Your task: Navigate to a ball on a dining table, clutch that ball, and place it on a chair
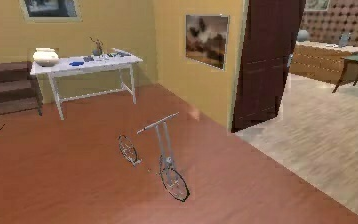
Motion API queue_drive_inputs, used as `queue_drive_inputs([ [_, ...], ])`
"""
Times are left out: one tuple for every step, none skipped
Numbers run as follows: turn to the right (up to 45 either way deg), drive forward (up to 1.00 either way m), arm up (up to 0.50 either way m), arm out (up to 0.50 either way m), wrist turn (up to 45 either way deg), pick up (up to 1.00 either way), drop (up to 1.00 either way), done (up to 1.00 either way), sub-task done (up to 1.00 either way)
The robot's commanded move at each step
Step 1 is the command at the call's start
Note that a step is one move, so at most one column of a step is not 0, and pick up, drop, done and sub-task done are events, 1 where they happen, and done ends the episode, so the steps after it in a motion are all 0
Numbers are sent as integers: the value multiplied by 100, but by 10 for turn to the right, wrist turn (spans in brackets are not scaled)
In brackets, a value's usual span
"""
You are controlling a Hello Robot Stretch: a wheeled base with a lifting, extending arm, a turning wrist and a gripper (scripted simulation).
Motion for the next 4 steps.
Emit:
queue_drive_inputs([
  [0, 15, 0, 0, 0, 0, 0, 0, 0],
  [-60, 0, 0, 0, 0, 0, 0, 0, 0],
  [0, 40, 0, 0, 0, 0, 0, 0, 0],
  [450, 0, 0, 0, 0, 0, 0, 0, 0],
])
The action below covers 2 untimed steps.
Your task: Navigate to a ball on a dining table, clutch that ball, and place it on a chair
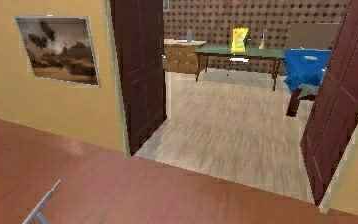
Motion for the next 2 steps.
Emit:
queue_drive_inputs([
  [30, 0, 0, 0, 0, 0, 0, 0, 0],
  [180, 0, 0, 0, 0, 0, 0, 0, 0],
])
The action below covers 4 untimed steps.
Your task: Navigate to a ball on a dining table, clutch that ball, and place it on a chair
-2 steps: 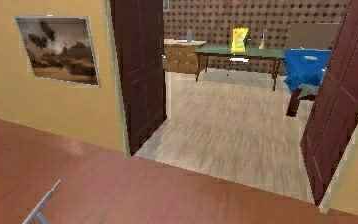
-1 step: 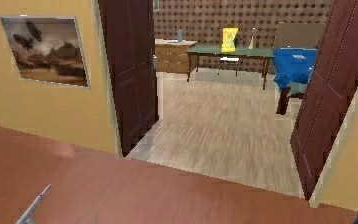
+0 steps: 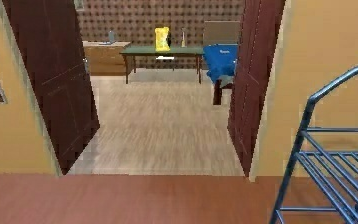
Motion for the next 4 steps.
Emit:
queue_drive_inputs([
  [0, 60, 0, 0, 0, 0, 0, 0, 0],
  [-180, 0, 0, 0, 0, 0, 0, 0, 0],
  [0, 100, 0, 0, 0, 0, 0, 0, 0],
  [0, 100, 0, 0, 0, 0, 0, 0, 0],
])
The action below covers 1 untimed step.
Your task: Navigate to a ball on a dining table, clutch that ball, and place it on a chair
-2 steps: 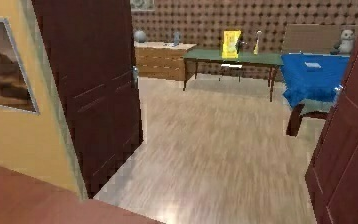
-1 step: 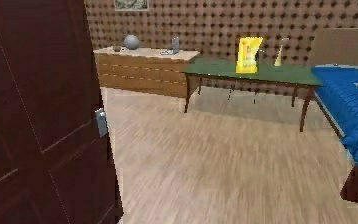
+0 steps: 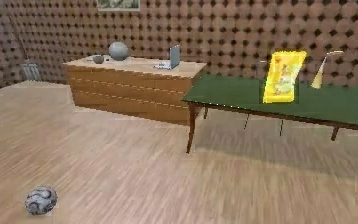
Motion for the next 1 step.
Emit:
queue_drive_inputs([
  [0, 15, 0, 0, 0, 0, 0, 0, 0],
])
